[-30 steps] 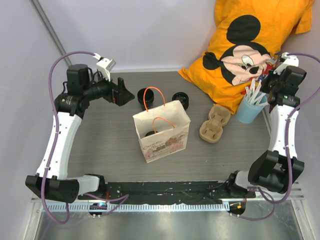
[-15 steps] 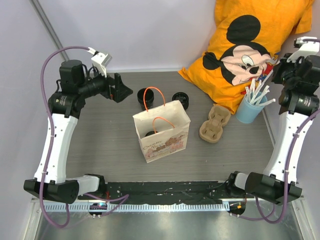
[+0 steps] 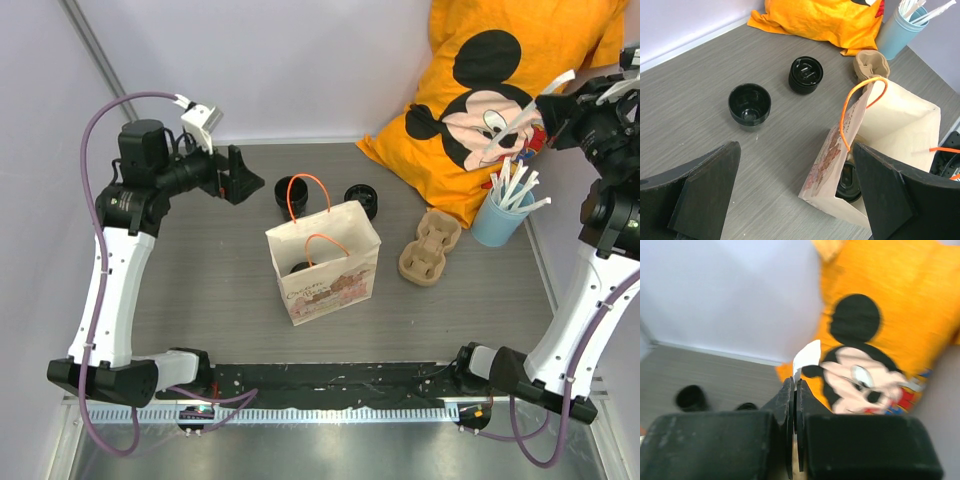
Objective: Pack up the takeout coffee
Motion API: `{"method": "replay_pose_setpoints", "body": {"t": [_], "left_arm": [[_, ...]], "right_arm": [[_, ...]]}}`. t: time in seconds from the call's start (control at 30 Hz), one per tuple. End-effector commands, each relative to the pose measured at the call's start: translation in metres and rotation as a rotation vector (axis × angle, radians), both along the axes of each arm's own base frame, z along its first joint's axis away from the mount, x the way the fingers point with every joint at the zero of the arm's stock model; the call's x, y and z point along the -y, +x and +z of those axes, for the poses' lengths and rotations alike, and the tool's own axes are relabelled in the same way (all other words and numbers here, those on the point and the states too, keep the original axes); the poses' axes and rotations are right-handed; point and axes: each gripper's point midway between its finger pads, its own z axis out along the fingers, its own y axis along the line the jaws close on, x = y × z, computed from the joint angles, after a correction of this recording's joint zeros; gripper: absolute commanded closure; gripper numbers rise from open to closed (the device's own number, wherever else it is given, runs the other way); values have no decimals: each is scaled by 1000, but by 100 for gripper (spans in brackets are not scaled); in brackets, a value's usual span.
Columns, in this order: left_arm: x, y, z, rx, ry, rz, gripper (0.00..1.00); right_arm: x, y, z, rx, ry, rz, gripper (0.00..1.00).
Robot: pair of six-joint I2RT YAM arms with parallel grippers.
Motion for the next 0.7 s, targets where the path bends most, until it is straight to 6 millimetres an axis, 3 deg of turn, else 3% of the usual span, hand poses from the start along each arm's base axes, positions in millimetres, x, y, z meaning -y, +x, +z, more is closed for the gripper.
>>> {"method": "replay_pose_setpoints", "body": {"t": [0.0, 0.23, 0.27, 0.3, 0.43, 0.47, 0.67], "left_arm": [[3, -3, -2, 30, 10, -51, 0], [10, -12, -24, -9, 16, -133, 0], [11, -13, -27, -15, 15, -141, 0], [11, -13, -31, -26, 17, -142, 0], [10, -15, -47, -77, 25, -139, 0], [10, -16, -51, -87, 31, -144, 0], [13, -24, -56, -105, 48, -172, 0]], "right_arm": [[-58, -17, 5, -26, 138, 337, 99], [-101, -17, 5, -50, 254, 577, 99], [-117, -20, 1, -65, 255, 631, 99], [-122, -16, 0, -61, 245, 625, 99], [-166, -13, -19, -143, 231, 718, 99], [-186, -18, -24, -165, 222, 773, 99], [-214, -8, -69, -258, 126, 780, 99]]}}
